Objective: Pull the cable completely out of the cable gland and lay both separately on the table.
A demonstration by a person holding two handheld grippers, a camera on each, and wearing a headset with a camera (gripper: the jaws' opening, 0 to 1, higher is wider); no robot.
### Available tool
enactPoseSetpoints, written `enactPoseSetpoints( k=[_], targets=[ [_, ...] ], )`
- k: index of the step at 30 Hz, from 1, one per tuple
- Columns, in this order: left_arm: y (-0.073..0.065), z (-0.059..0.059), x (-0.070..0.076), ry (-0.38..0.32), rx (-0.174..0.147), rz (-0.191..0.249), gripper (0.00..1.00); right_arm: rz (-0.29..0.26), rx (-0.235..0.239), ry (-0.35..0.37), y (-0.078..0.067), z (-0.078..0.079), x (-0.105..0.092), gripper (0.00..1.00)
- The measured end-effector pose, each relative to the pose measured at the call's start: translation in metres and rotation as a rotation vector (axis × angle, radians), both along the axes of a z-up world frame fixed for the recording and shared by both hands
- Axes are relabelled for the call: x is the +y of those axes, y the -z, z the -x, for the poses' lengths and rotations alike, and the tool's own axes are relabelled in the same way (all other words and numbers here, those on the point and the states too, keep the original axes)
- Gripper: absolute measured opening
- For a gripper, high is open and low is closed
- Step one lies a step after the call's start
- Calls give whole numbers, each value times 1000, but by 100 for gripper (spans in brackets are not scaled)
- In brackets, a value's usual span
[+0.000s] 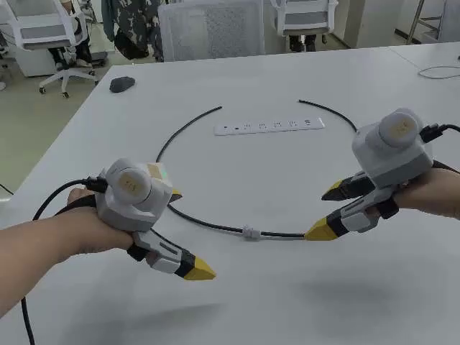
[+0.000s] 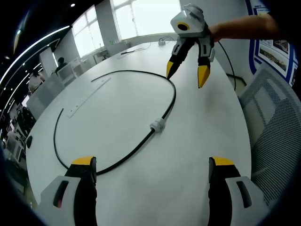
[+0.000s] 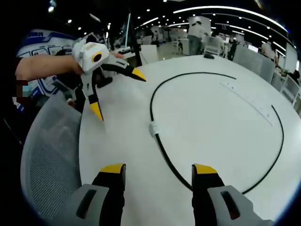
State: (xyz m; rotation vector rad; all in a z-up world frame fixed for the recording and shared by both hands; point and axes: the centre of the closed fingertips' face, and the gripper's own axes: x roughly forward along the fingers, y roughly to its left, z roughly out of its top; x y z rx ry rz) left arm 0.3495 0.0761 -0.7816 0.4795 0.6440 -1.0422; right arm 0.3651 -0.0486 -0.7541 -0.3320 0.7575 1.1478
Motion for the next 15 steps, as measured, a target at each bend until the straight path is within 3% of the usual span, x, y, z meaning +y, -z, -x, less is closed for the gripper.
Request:
enactPoseSetpoints(
  k=[3,11,15],
  targets=[
    [-1,-3,-1,-2,-18,2,94,3,12,2,3,1,0,36],
    [-4,-8,0,-34,-7,42,99,11,18,3,9,-1,-2,38],
    [0,-6,0,-34,6,30,99,23,5,-4,13,-3,-1,42]
  ],
)
